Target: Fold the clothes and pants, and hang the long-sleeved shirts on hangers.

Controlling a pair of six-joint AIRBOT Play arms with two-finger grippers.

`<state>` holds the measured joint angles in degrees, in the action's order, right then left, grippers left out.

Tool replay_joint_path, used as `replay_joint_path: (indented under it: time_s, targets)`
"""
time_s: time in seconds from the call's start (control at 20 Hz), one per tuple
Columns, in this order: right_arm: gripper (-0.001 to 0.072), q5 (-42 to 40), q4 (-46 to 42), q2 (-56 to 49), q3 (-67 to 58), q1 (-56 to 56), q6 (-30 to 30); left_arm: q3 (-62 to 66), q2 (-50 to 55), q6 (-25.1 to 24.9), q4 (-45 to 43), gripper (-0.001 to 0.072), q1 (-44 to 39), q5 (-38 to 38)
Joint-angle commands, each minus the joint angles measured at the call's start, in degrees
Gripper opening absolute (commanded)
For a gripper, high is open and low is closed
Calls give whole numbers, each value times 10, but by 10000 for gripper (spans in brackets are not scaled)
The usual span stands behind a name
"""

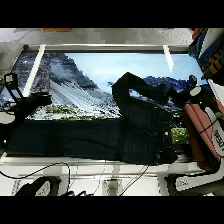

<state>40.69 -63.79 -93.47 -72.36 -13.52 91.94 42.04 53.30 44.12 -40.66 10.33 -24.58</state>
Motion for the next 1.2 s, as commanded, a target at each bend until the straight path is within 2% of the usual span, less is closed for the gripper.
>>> replay_joint_path:
  time_s: [0.0,0.2,0.35,0.4,0.5,0.6,0.9,1.15]
  targets:
    - [589,16,66,-32,-64,33,-108,0,0,0,0,18,-4,-1]
    - [589,14,64,-40,-127,120,-131,0,0,0,0,18,-4,-1]
    - [585,25,51,-43,-138,182,-202,0,0,0,0,18,-4,-2]
    - [549,28,32,-46,-138,204,-212,0,0,0,0,18,-4,-2]
    - [550,35,7,-57,-138,243,-220,0,0,0,1,18,-4,-2]
    - [551,17,5,-72,-138,282,-253,0,0,0,3,18,-4,-10]
    - [554,-13,-39,-167,-239,363,-254,0,0,0,2,18,-4,-67]
    - [550,23,-70,-247,-329,367,-235,0,0,0,2,18,-4,-68]
